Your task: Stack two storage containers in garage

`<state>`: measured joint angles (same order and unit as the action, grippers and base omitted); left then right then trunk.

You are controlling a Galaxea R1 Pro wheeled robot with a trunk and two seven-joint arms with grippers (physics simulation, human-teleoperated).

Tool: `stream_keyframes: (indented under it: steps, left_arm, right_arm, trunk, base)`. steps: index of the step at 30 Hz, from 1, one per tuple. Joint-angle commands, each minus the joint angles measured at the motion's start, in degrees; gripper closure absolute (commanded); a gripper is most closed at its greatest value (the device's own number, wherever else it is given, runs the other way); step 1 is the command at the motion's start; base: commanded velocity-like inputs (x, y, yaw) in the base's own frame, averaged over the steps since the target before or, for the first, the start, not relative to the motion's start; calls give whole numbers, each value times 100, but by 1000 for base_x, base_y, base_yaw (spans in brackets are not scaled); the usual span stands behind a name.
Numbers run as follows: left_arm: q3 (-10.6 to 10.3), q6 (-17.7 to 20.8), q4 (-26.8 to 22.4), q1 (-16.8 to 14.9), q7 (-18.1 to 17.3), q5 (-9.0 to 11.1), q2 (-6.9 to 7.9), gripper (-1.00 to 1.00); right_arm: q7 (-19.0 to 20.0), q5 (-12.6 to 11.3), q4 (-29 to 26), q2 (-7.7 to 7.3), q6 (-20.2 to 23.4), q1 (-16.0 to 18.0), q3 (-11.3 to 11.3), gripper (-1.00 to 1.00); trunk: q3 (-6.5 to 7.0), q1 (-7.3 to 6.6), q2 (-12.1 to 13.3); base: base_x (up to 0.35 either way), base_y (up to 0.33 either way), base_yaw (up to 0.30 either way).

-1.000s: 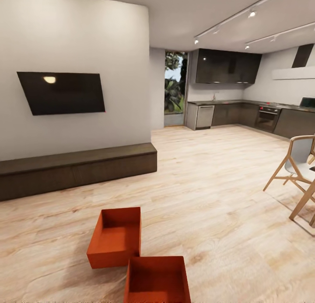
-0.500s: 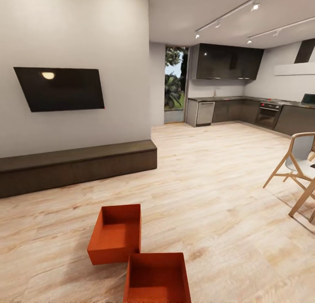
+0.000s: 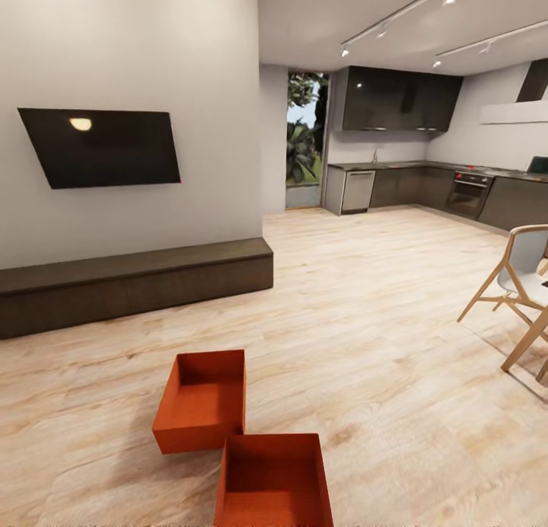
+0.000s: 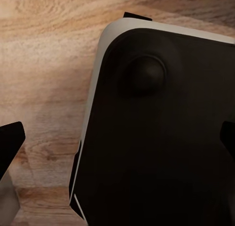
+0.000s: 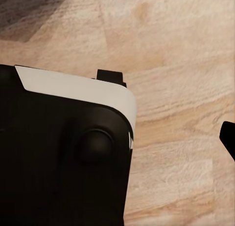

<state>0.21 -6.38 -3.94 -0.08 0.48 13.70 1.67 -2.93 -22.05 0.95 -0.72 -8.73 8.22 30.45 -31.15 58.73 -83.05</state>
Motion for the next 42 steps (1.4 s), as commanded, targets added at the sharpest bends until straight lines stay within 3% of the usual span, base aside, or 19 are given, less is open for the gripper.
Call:
stream_keyframes:
  steps: [1,42]
  left_arm:
    - [-2,-12,-1,-1,5,22,0,-100]
    - [-1,-12,-1,-1,5,19,0,-100]
  right_arm:
    - [-6,-46,10,2,-24,4,48,-100]
    - [-50,-71,19,2,-4,4,64,-100]
  trunk:
    - [-14,0,-3]
    - [-388,0,-3]
  base:
    - [0,0,0]
    - [0,0,0]
